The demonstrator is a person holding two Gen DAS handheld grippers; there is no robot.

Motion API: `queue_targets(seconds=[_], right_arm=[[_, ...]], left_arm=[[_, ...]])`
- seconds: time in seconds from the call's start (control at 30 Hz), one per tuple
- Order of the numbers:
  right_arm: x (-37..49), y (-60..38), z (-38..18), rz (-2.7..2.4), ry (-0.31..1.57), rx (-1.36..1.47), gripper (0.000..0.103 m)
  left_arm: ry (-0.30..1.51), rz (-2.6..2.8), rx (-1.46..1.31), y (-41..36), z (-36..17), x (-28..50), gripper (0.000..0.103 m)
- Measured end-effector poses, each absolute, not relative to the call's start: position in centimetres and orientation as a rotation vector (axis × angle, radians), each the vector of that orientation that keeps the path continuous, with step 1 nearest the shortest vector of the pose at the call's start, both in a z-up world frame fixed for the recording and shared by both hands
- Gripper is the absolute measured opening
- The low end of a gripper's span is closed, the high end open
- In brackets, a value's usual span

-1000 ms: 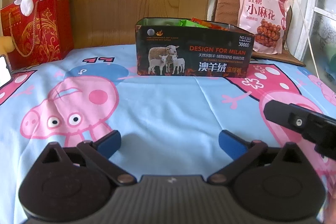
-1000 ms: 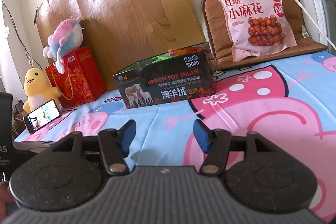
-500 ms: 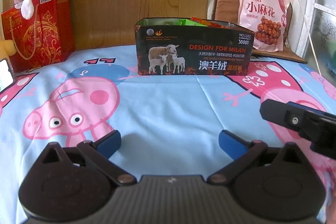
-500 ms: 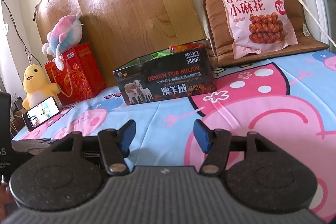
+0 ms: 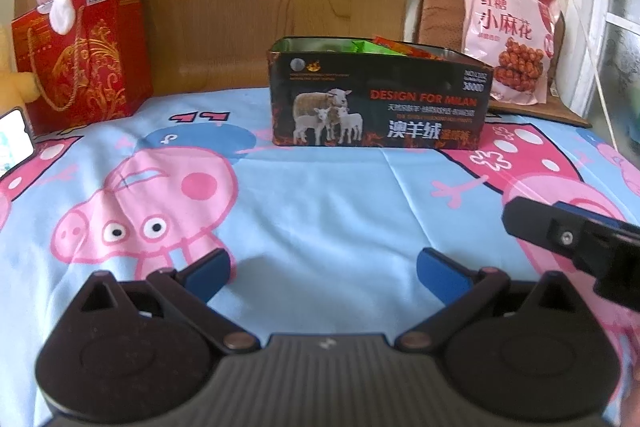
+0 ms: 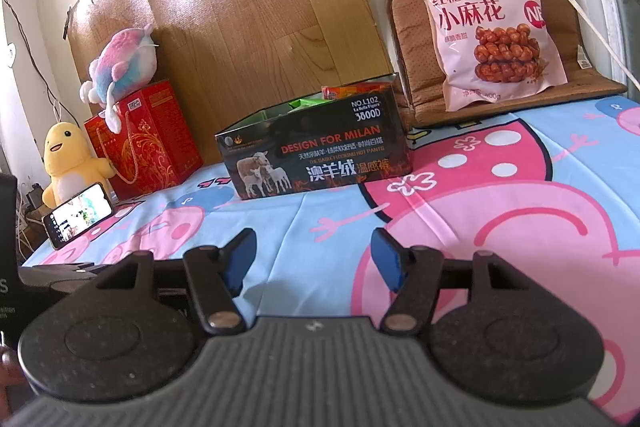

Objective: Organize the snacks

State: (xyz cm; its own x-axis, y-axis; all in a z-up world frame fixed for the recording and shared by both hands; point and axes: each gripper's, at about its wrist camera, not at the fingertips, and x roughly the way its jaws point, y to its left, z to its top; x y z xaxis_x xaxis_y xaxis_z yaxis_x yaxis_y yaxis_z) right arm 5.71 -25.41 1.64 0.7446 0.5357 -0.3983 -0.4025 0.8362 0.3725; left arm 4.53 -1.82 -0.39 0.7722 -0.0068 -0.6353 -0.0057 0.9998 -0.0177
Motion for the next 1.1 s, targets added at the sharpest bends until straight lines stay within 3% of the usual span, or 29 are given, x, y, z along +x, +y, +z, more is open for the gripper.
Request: queue_targets(seconds=[0.33, 0.57, 1.1], right_arm=[[4.9, -25.9, 2.1, 0.433, 0.574, 0.227, 0.067], [3.1, -26.5, 4.3, 0.437, 0.522, 0.196, 0.074], [1.4, -25.7, 5.9, 0.483, 0.489, 0.178, 0.079]], left_arm=[[0.688, 0.031, 0.019, -2.1, 0.7, 3.3, 0.103], [0.651, 0.049, 0.038, -2.6, 2.1, 1.9, 0.103], [0.633, 0.063, 0.021, -2.1, 4.1, -0.6, 0.103]])
